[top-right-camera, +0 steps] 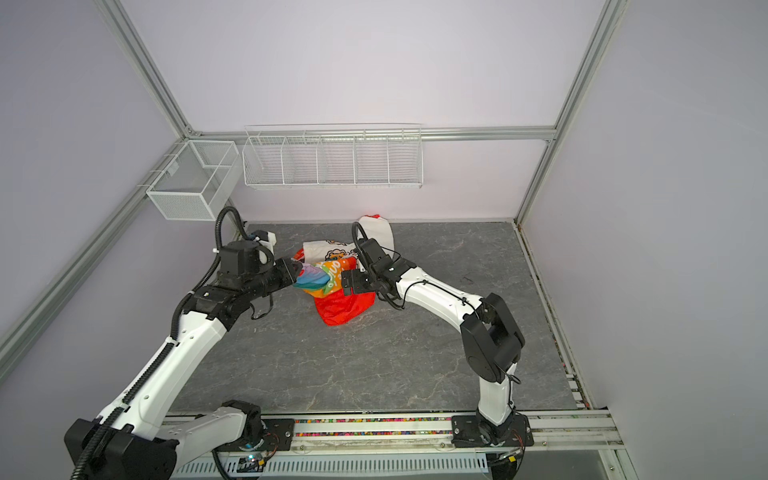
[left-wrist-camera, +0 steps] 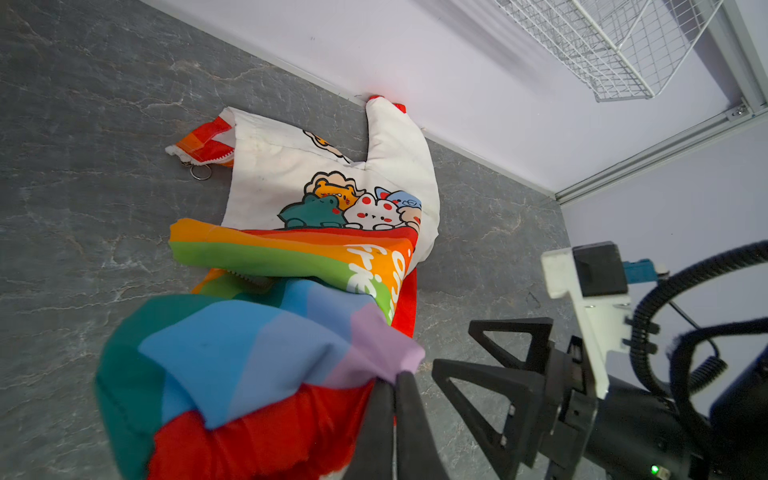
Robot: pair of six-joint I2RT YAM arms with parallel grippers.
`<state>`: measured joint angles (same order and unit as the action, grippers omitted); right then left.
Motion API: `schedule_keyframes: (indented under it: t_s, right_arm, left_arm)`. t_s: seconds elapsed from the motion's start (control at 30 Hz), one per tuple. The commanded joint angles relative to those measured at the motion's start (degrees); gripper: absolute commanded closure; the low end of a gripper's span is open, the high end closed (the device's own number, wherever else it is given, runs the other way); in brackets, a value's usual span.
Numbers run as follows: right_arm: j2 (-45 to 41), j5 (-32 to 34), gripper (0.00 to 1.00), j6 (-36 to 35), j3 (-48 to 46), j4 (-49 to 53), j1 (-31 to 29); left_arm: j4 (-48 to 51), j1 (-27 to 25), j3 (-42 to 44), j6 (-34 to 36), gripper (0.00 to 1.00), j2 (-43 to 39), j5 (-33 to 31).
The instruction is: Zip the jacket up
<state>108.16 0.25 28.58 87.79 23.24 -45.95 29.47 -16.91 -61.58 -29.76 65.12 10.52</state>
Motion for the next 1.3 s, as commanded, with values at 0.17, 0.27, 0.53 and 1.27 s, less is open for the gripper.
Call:
schedule_keyframes:
  t_s: [0.17,0.27,0.53,1.27]
  right_arm:
    - [6.4,-3.9,0.06,2.0,4.8,-3.0,-2.3]
    - [9.3,-3.4,0.06,2.6,7.9,-2.2,-2.5]
    - [13.9,-1.2,0.54,2.8,16.4,0.7,-1.2]
    - [-13.3,-4.2,0.93,-6.3,11.7,9.2,13.5]
  left_arm:
    - [3.4,-0.1,-2.2,1.4,1.00,-0.7,0.6]
    - [4.0,-0.1,-2.6,1.4,1.00,-1.7,1.1]
    - [6.6,-0.1,-4.8,1.6,1.00,-3.9,0.9]
    - [8.8,-0.4,-18.4,4.8,1.00,-0.6,4.3]
